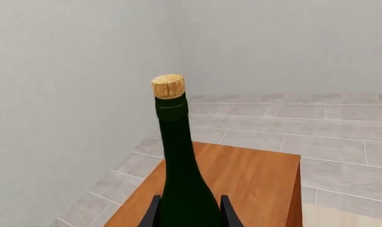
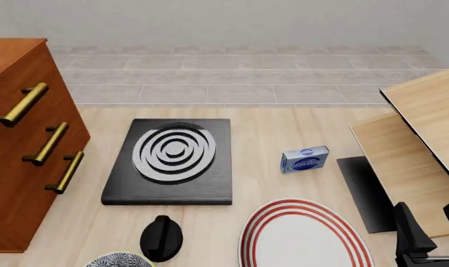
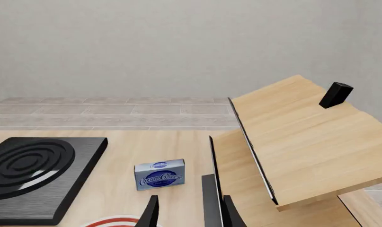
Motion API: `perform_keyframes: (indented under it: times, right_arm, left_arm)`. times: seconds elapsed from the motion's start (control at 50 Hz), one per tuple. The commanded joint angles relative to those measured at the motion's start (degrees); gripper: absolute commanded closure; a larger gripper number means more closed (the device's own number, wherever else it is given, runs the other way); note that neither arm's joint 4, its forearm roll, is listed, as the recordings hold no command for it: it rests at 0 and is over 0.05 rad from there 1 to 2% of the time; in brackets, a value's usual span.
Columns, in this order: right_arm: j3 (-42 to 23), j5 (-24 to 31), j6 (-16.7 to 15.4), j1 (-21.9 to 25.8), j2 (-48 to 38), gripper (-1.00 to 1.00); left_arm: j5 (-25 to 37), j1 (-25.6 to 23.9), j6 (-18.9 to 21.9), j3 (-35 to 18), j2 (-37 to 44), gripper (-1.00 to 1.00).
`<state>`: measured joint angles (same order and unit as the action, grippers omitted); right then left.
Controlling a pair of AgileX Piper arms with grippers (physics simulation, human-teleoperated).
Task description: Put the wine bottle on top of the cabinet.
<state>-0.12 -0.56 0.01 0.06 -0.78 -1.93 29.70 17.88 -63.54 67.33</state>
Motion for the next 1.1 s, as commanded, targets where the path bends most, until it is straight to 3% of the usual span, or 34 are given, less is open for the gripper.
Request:
perform_keyframes:
  times: [0.02,0.18,0.2,1.1]
  right_arm:
    - [0.0,0.0,0.0,0.0,0.0,-1.0]
    - [0.0,0.0,0.0,0.0,0.0,-1.0]
    - [0.0,0.0,0.0,0.0,0.0,-1.0]
    - [0.0,0.0,0.0,0.0,0.0,-1.0]
  left_arm:
    - [-2.1,0.6,1.2,4.0,1.8,1.0]
    - [-2.6,0.5,1.6,5.0,2.1,1.0]
    - [-2.6,0.7,1.9,5.0,2.0,-1.0]
    - [3.0,1.7,0.4,0.6,-3.7,-1.0]
